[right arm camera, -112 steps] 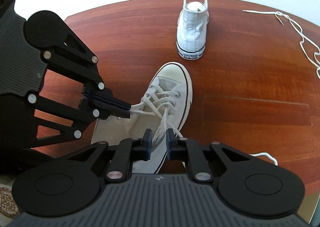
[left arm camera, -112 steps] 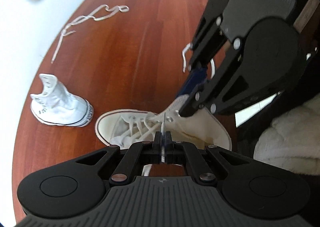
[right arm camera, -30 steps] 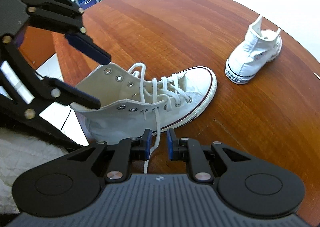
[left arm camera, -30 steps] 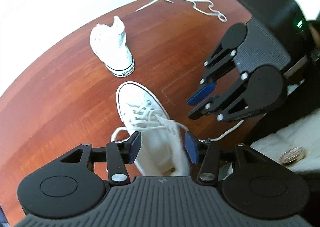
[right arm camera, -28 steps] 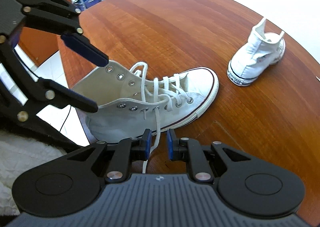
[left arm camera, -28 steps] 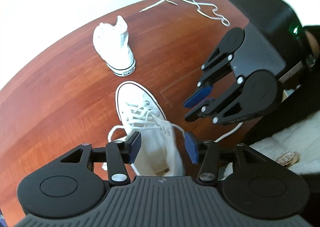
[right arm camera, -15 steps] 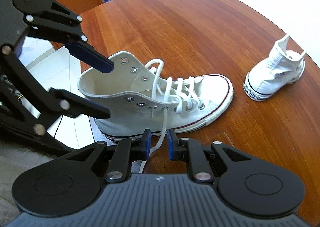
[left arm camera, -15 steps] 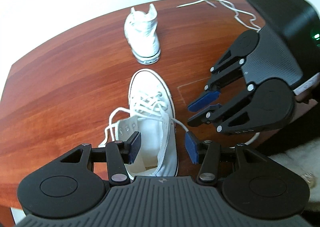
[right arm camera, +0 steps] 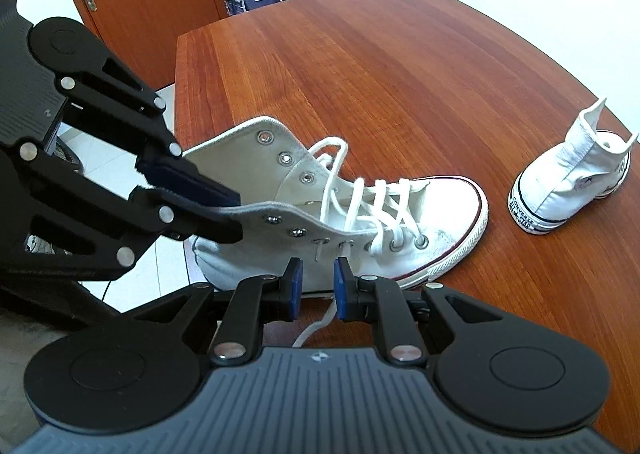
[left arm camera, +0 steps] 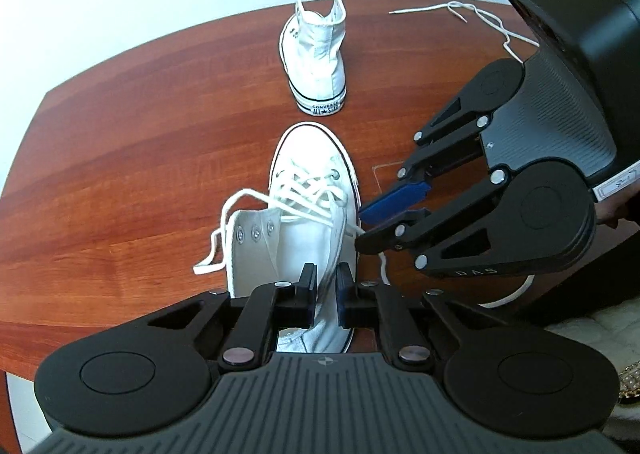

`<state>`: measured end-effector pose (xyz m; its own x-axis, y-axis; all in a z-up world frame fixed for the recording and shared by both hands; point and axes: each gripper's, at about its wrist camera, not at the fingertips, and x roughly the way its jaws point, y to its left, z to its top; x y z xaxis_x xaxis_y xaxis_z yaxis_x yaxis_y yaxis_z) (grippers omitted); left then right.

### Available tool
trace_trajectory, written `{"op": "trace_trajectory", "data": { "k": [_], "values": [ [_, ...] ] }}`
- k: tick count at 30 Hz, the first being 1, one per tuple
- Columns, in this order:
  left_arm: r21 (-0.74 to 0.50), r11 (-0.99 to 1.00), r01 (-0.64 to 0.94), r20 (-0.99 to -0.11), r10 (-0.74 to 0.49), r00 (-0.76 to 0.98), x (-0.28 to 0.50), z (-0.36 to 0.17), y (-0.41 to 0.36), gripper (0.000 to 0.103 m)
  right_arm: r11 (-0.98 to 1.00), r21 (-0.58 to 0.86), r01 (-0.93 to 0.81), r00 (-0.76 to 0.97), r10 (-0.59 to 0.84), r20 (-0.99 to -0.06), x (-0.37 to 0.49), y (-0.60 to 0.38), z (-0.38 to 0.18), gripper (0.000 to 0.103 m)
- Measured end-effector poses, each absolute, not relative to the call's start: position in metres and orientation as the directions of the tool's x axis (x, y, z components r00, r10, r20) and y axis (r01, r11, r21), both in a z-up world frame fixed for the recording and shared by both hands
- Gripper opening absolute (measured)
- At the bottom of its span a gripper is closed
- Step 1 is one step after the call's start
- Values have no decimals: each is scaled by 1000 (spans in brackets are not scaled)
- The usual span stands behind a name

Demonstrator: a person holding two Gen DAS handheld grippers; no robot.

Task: Lace up shoes with both hands
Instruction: 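Pull the lace through the eyelet with the right gripper while the left gripper holds the sneaker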

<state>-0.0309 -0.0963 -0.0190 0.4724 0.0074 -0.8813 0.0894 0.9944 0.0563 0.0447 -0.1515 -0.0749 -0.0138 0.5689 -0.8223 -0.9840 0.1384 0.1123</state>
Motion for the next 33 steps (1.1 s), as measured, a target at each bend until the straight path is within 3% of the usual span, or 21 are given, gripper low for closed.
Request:
{"op": "trace_trajectory", "data": {
  "k": [9, 11, 33],
  "values": [
    [49, 994, 99, -886, -3, 464, -28, -23, -95, 7, 108, 91, -990, -18, 546, -838, 43, -140, -83, 9],
    [49, 994, 102, -887, -4, 462, -28, -23, -96, 7, 105, 86, -991, -15, 545, -839, 43, -137, -85, 3],
    [44, 997, 57, -887, 12, 462, -27, -31, -86, 9, 181, 89, -979, 5, 462, -887, 44, -190, -82, 2]
  ]
}}
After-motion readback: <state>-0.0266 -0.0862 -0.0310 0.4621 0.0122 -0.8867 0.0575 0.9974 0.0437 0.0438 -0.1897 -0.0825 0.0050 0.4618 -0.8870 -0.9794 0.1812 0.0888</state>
